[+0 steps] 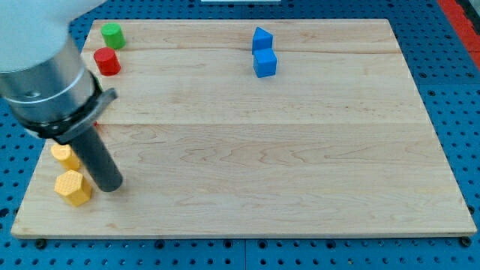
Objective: Move the yellow hexagon below the yellow heart
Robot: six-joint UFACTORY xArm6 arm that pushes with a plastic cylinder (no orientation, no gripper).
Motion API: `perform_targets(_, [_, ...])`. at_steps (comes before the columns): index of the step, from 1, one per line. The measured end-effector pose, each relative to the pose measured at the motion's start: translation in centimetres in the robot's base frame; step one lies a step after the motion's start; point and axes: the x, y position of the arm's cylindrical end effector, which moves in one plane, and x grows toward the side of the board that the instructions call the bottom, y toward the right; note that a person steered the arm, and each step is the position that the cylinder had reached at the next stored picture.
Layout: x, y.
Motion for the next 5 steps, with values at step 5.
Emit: perform_targets(5, [-13.6,23.7])
